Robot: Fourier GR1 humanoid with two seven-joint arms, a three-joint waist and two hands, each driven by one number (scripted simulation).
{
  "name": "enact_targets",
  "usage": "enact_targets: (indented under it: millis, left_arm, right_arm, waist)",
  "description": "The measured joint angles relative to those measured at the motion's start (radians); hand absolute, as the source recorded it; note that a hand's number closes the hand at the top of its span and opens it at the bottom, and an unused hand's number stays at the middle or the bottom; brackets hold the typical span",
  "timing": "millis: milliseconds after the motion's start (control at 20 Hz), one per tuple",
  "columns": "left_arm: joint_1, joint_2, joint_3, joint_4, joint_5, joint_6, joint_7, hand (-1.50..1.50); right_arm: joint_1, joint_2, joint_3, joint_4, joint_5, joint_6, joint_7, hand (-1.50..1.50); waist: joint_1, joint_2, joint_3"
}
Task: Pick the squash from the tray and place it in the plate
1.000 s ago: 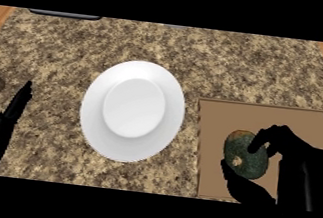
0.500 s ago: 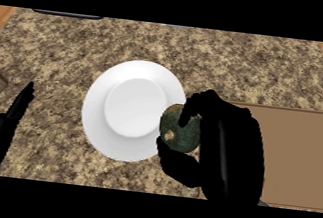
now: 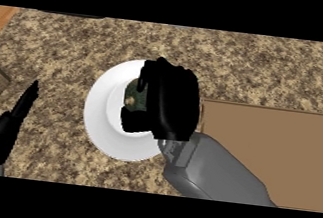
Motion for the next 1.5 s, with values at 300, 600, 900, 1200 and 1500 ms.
enact_targets:
  millis: [300,600,900,1200,1500]
  left_arm:
    - [-0.006,0.003,-0.002,-0.019,0.001,-0.016,0.011,0.00]
    - [-0.040,-0.012,-0.022,-0.013,-0.015,-0.011,0.023,0.00]
    - [-0.047,-0.008,-0.014,0.008,-0.011,-0.022,0.018,0.00]
    - [-0.029,0.000,0.001,0.010,-0.006,-0.026,0.000,0.00]
    - [-0.007,0.002,0.026,-0.003,0.003,-0.017,0.010,0.00]
  right_arm:
    - [-0.116,0.004,0.060,0.295,-0.164,-0.167,-0.035,1.50]
    - [-0.148,0.004,0.105,0.464,-0.346,-0.355,-0.084,-1.50]
    - [-0.203,0.003,0.170,0.597,-0.489,-0.493,-0.090,-1.50]
    - [-0.211,0.002,0.159,0.615,-0.525,-0.692,-0.173,-1.50]
    - [-0.151,-0.004,0.079,0.585,-0.488,-0.850,-0.215,-1.50]
  waist:
    - [0.017,0.004,0.000]
    - [0.037,0.009,0.000]
    - [0.040,0.009,0.000]
    - [0.031,0.006,0.001]
    - [-0.008,-0.003,0.001]
